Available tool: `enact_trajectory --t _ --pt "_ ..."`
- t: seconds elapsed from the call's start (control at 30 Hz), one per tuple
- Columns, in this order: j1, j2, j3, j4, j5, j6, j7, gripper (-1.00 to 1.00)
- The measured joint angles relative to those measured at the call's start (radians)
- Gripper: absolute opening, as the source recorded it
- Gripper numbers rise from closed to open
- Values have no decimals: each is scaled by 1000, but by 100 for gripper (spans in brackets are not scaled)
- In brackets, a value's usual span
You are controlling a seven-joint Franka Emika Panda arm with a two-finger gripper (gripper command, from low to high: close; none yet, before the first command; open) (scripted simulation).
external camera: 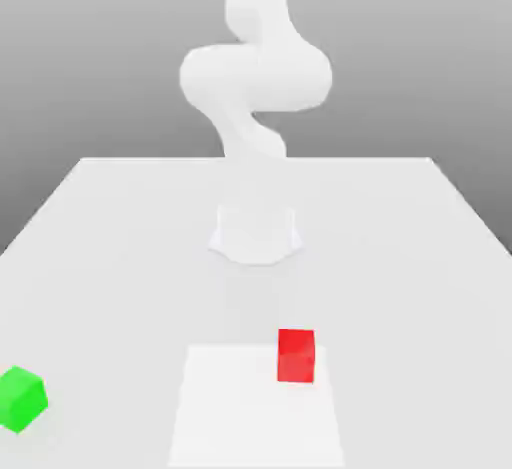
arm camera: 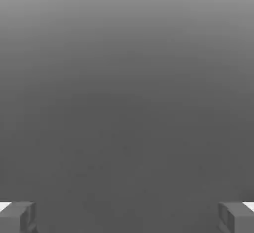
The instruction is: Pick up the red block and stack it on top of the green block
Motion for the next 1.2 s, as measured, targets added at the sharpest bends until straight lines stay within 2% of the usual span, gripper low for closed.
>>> enact_trajectory --t 0.57,0.67,0.8,0.83,1.03,1.2 --pt "25 623 110 -481 18 433 159 0" --pt "27 750 107 -498 -14 533 194 0" --pt "72 898 47 -481 -77 658 240 0" --pt "84 926 33 -477 -86 682 246 -100" --pt "89 941 26 -475 -93 695 253 -100" --pt "67 809 64 -494 -32 583 209 -100"
